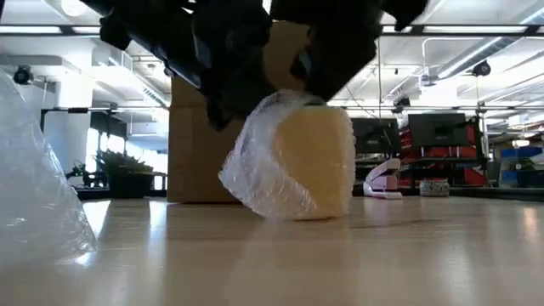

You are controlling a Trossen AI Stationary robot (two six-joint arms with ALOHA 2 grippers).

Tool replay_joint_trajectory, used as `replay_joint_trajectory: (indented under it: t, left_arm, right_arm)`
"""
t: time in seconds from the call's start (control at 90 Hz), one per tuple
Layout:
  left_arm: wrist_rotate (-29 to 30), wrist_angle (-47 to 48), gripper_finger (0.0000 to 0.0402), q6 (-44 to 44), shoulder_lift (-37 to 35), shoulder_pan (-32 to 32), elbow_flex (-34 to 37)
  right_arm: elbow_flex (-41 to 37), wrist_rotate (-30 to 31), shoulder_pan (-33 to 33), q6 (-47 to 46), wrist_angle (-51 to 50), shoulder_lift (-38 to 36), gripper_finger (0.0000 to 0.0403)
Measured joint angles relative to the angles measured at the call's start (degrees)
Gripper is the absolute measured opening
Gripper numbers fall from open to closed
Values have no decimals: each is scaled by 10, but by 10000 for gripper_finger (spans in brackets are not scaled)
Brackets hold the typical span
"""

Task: Wrap mug
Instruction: Wrap the yellow mug with transparent bubble wrap

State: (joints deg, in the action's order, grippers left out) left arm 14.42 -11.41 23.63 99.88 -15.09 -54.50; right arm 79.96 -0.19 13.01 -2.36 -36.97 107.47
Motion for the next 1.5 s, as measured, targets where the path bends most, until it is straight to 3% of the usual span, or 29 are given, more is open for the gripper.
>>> replay_joint_trajectory:
  t: [0.3, 0.467, 0.6, 0.778, 0.967, 1.089, 1.3, 1.5]
  left_arm:
    - [-25, 45, 0, -11, -65, -3, 3]
    - [-32, 148, 0, 16, -127, -23, 4]
    - [-26, 219, 0, 56, -134, -37, 17]
    - [-1, 149, 0, 58, -93, -38, 40]
    - [3, 21, 0, 0, -73, -36, 39]
    - [15, 34, 0, -7, -79, -33, 39]
    - [15, 136, 0, 20, -124, -33, 39]
    - [41, 114, 0, -1, -145, -33, 40]
  right_arm:
    - [-13, 2, -7, -12, 20, 13, 2]
    - [-14, 6, -8, -10, 24, 9, 2]
    - [-14, 6, -8, -8, 28, 10, 2]
    - [-14, 4, -9, -7, 38, 11, 2]
    - [-15, 3, -8, -7, 48, 11, 2]
    - [-16, 2, -8, -6, 68, 13, 2]
    - [-16, 2, -8, -2, 144, 27, 2]
    - [-16, 2, -8, 5, 196, 33, 2]
